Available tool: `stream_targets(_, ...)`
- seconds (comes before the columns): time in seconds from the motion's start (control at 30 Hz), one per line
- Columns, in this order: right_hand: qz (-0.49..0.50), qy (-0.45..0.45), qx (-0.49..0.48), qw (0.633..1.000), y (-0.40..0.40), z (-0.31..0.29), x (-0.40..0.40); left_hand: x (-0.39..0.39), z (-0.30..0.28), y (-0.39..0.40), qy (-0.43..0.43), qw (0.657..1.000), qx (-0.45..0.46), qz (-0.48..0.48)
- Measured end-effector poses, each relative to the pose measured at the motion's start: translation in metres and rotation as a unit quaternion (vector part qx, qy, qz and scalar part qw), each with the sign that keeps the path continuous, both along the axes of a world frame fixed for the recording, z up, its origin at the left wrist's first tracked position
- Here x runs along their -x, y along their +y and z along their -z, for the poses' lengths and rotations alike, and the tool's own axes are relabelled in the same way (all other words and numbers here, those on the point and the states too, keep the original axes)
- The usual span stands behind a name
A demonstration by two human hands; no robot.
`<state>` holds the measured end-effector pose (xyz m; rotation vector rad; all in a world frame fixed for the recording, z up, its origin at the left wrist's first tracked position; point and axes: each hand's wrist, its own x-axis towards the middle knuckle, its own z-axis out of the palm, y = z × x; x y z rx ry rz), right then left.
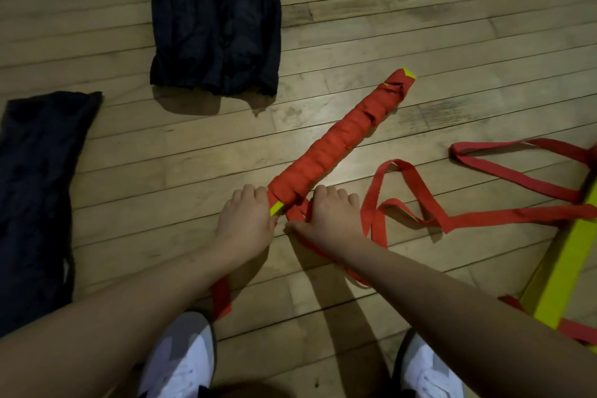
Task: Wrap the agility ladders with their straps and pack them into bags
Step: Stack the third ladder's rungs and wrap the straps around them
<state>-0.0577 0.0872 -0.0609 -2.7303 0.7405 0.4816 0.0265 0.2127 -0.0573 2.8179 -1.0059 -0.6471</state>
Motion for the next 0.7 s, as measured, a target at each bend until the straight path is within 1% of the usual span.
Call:
stream_targets(0.07,-0.012,0.013,0.017,1.0,0.005,0.005,-0.004,-0.005,0.0,0.002,0.009,1.0,0.009,0.002)
stream_targets(0.13,-0.026,0.009,0.009,1.0,0.009,0.007,-0.005,-0.01,-0.001,0.003,0.023,1.0,0.011,0.004)
stream_targets(0.2,-0.032,-0.022,-0.045,0.998,0.011,0.007,-0.007,-0.017,-0.002,0.003,0.047,0.999,0.008,0.009)
stream_targets(0.23,-0.003,-0.055,-0.104,0.993,0.011,0.009,-0.007,-0.02,-0.002,0.003,0.062,0.998,0.005,0.015)
stream_targets(0.27,0.047,-0.085,-0.181,0.979,0.01,0.007,-0.006,-0.023,-0.003,0.002,0.079,0.997,0.003,0.024)
stream_targets(0.3,0.103,-0.106,-0.258,0.955,0.011,0.006,-0.004,-0.026,-0.004,0.002,0.094,0.995,0.003,0.032)
stream_targets(0.37,0.202,-0.129,-0.387,0.89,0.013,0.004,0.002,-0.031,-0.006,0.002,0.113,0.993,0.015,0.043)
stream_targets(0.4,0.245,-0.123,-0.445,0.853,0.014,0.001,0.004,-0.031,-0.008,0.002,0.114,0.992,0.025,0.05)
stream_targets(0.43,0.274,-0.105,-0.483,0.825,0.014,-0.001,0.006,-0.03,-0.01,0.002,0.113,0.991,0.037,0.057)
stream_targets(0.47,0.282,-0.089,-0.502,0.813,0.013,-0.005,0.006,-0.028,-0.01,0.001,0.113,0.99,0.048,0.063)
stream_targets(0.57,0.225,-0.036,-0.514,0.827,0.001,-0.015,0.002,-0.02,-0.014,0.0,0.121,0.99,0.061,0.047)
stream_targets(0.6,0.208,-0.013,-0.526,0.825,-0.003,-0.019,0.001,-0.019,-0.015,0.0,0.117,0.991,0.057,0.039)
stream_targets(0.63,0.201,0.01,-0.543,0.815,-0.006,-0.023,0.0,-0.019,-0.015,-0.001,0.107,0.992,0.047,0.038)
stream_targets(0.7,0.199,0.054,-0.586,0.784,-0.011,-0.028,0.0,-0.02,-0.018,-0.003,0.072,0.996,0.02,0.048)
